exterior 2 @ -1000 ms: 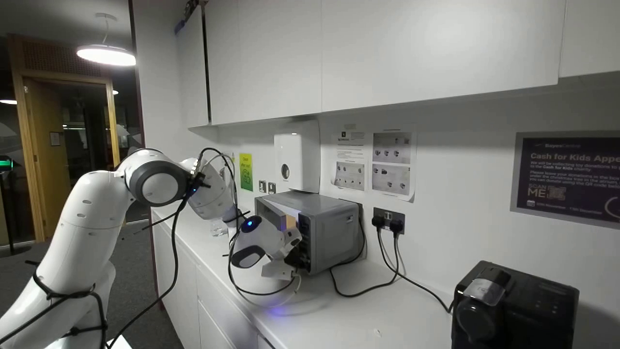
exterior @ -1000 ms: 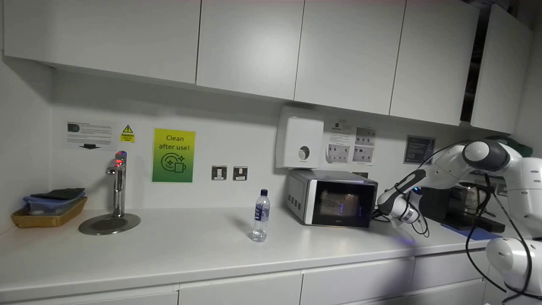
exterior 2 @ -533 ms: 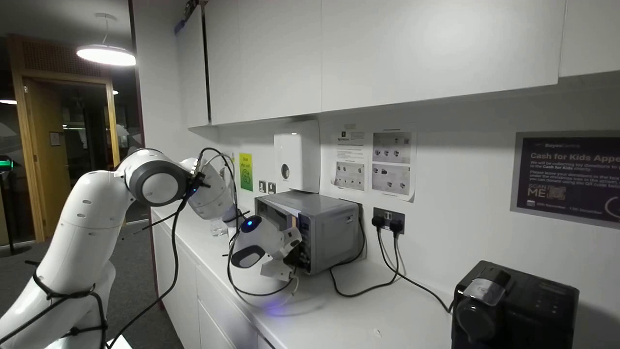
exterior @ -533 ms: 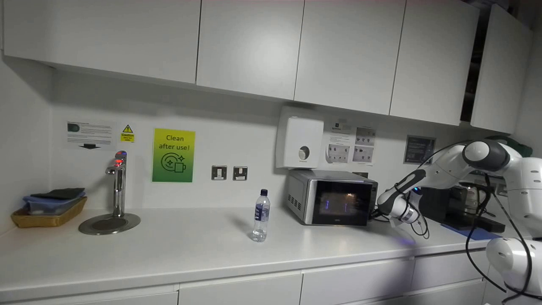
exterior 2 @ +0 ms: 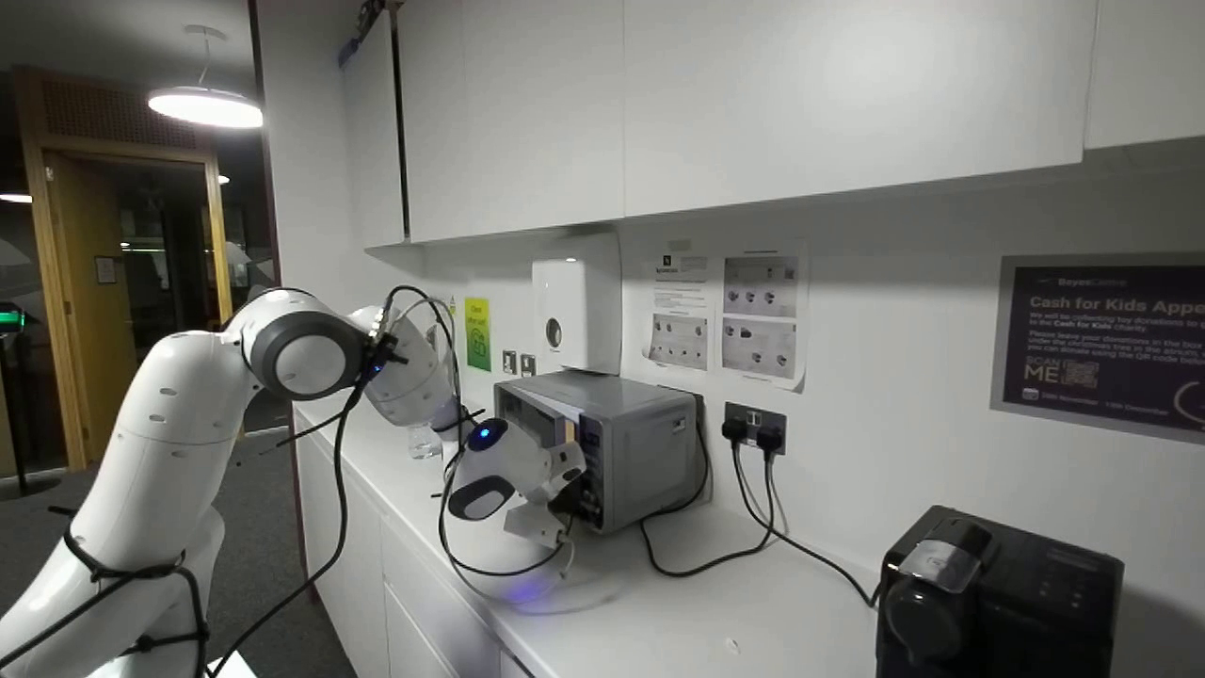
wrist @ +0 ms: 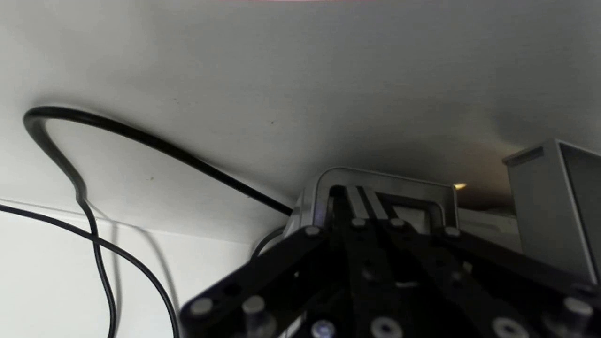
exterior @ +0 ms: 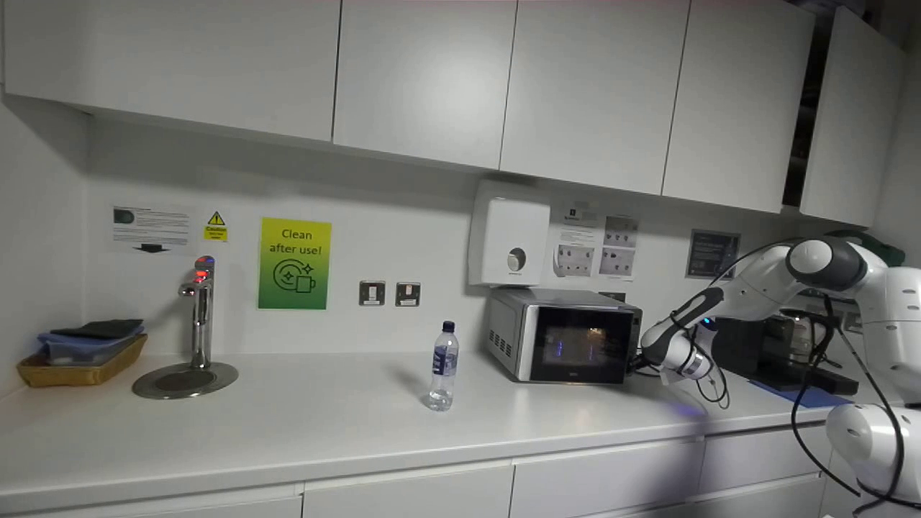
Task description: Open the microwave
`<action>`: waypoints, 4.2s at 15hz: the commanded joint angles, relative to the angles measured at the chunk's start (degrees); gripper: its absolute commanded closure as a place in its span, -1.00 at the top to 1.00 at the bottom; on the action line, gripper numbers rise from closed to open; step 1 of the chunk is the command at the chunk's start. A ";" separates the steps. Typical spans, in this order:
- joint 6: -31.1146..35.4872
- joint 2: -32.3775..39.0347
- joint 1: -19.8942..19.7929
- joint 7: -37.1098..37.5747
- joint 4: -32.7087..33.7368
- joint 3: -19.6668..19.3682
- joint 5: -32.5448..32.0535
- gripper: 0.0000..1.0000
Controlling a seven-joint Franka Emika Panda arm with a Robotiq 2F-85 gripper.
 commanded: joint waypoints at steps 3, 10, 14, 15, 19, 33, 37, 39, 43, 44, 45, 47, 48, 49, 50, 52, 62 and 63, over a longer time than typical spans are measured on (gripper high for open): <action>-1.10 1.70 0.82 2.01 4.91 1.98 0.44 -1.00; -8.61 5.27 1.02 4.01 4.38 1.72 1.20 -1.00; -15.56 9.55 3.68 4.53 2.92 -2.42 0.52 -1.00; -17.33 10.92 0.65 4.24 1.50 -0.16 -0.58 -1.00; -23.64 14.46 0.52 4.71 2.12 -0.30 -3.00 -1.00; -65.80 23.30 -37.35 6.09 11.27 34.20 -2.11 -1.00; -69.77 26.17 -43.94 3.39 13.00 40.18 -0.50 -1.00; -70.43 27.93 -45.28 0.94 13.47 41.11 0.97 -1.00; -71.33 31.61 -43.77 -4.53 14.06 38.43 4.76 -1.00; -71.49 32.69 -43.21 -5.72 14.09 37.65 5.75 -1.00; -71.83 33.81 -42.52 -6.98 14.10 36.64 6.85 -1.00; -73.66 38.05 -46.86 -11.26 14.37 39.42 12.03 -1.00; -74.35 39.31 -46.04 -12.72 14.32 37.99 13.57 -1.00; -74.98 40.83 -45.02 -13.94 14.22 36.47 14.86 -1.00; -75.61 42.18 -44.17 -15.06 14.10 35.04 15.91 -1.00; -76.68 44.67 -42.56 -16.55 13.94 32.49 17.54 -1.00; -74.85 50.64 -37.50 -19.19 12.57 26.23 21.05 -1.00; -74.37 50.60 -37.35 -19.10 12.92 26.33 21.79 -1.00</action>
